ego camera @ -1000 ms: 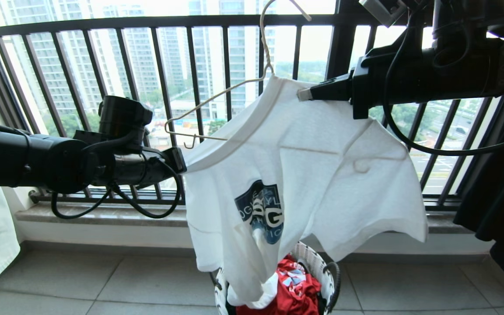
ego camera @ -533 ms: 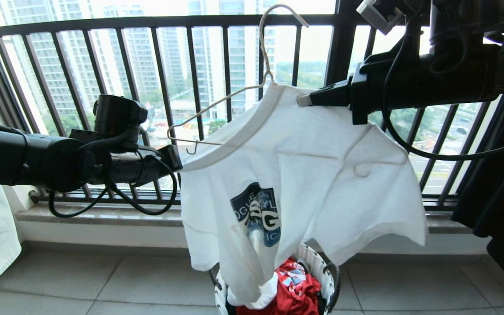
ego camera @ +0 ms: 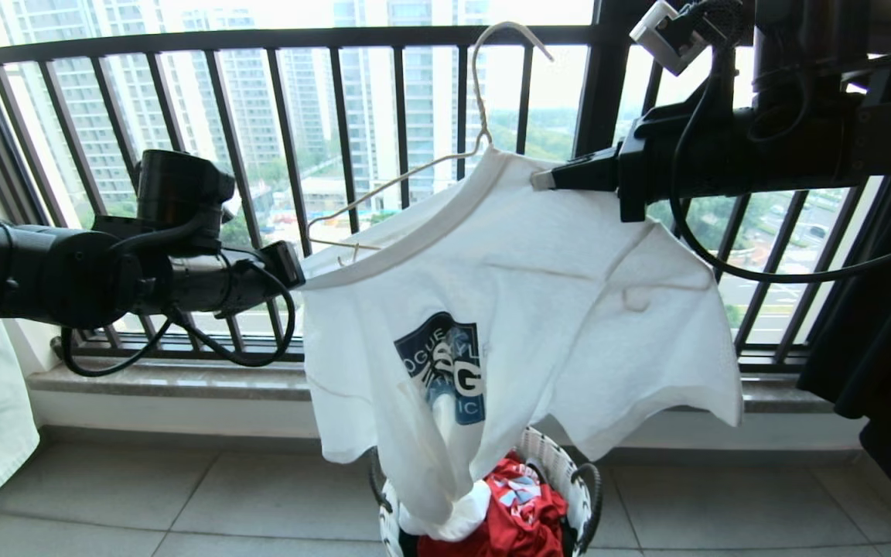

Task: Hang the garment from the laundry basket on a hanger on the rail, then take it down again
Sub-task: Hang the clothes on the clothes rack

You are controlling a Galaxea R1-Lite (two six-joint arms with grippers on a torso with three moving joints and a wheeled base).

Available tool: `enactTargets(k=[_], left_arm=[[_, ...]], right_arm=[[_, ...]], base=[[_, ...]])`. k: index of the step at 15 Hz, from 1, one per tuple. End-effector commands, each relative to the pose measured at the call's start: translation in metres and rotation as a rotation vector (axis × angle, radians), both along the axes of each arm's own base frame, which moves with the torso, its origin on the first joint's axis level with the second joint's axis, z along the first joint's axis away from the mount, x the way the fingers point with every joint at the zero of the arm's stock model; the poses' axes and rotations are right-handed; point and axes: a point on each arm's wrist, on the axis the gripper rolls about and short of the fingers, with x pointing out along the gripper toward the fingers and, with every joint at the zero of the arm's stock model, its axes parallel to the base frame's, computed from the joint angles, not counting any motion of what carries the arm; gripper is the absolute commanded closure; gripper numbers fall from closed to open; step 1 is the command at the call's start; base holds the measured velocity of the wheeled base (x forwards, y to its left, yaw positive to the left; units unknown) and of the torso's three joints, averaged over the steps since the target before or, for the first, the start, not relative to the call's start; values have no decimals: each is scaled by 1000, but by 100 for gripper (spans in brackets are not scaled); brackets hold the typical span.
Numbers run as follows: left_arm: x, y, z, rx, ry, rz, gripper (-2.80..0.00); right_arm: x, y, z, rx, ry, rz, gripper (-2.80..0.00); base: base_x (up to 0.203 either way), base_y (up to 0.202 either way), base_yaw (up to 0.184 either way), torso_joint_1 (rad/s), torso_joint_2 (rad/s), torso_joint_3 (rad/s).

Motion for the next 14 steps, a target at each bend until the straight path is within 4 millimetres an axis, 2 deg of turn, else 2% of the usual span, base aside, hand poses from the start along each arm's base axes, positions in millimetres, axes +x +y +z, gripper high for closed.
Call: enactTargets(k=[1,5,11,14], left_arm=[[1,6,5,-5,-16,21,0],[5,16,8,-9,-29,53,0],[1,17,15,-14,-49,53,0],[2,17,14,-13,-45,53,0]], right_arm=[[2,-2,-4,-5,10,-4,0],[3,-4,-10,-15,29,-5,0],[9,1,-28,-54,49,23,0],[15,10,-39,-69,76,38,0]], base=[[0,0,0,0,0,0],[0,0,0,0,0,0],[0,0,0,0,0,0],[0,0,0,0,0,0]])
